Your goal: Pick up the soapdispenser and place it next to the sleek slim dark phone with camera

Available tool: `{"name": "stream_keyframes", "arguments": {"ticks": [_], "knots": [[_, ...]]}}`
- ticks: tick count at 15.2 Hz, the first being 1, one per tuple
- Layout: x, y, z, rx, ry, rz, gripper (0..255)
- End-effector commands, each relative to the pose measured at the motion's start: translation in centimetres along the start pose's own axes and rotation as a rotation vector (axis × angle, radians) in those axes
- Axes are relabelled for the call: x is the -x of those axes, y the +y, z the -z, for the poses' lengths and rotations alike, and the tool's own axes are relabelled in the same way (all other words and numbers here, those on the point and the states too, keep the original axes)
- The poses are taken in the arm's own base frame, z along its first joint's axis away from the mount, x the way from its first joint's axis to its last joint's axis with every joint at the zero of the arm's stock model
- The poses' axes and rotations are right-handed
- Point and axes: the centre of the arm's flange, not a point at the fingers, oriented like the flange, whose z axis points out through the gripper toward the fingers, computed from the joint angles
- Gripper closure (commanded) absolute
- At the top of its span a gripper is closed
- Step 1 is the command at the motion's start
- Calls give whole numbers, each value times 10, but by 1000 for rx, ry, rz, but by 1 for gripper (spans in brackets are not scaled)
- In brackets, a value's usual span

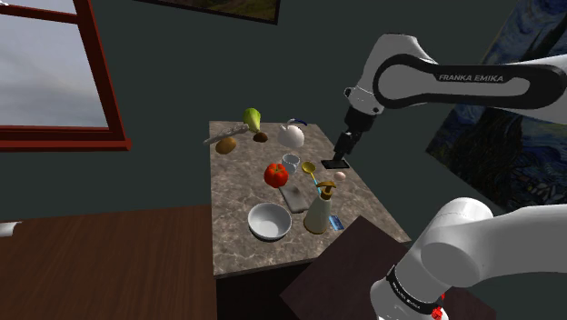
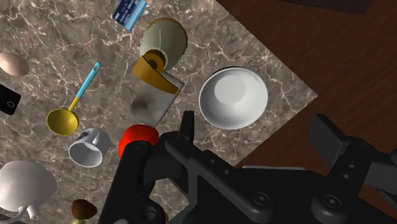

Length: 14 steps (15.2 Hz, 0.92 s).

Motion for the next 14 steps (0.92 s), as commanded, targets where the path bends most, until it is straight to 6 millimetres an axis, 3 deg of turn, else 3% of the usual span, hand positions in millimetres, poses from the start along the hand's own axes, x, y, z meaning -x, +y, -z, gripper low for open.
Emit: {"name": "stream_keyframes", "arguments": {"ticks": [1, 14], "knots": [[-3, 17, -19, 1, -2, 26, 0], [-18, 116, -159, 6, -24, 178, 0]]}}
